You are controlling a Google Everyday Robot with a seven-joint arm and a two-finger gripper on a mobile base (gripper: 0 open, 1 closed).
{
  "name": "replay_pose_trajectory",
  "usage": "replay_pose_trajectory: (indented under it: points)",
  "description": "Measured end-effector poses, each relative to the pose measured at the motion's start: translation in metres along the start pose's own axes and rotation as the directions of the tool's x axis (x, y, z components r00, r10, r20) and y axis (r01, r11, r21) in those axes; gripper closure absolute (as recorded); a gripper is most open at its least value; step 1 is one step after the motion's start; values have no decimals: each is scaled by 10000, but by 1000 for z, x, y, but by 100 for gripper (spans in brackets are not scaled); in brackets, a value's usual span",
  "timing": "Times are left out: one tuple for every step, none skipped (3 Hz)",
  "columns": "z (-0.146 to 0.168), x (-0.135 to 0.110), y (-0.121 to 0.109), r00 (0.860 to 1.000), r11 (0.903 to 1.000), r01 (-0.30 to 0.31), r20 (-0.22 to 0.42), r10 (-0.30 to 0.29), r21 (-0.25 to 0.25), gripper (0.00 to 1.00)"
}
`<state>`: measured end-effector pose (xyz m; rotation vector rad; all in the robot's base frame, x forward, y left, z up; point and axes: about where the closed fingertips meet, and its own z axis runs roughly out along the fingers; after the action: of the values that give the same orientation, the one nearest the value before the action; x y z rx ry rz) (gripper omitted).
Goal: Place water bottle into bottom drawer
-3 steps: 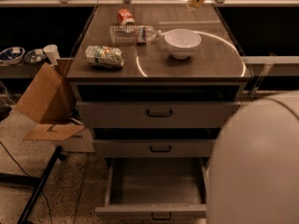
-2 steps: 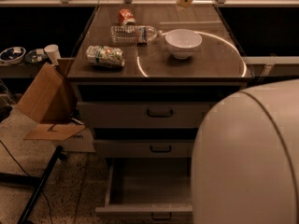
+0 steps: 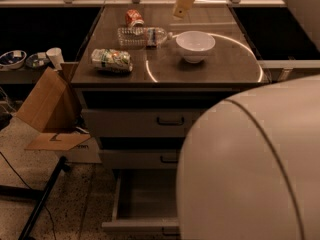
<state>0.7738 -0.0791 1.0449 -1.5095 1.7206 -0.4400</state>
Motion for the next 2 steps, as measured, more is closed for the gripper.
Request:
replay_pose_trajectory:
  points:
    - [8, 3, 4, 9992, 10000, -20, -411, 22, 43, 0]
    - [10, 2, 6, 9993, 10000, -30, -377, 30, -13, 0]
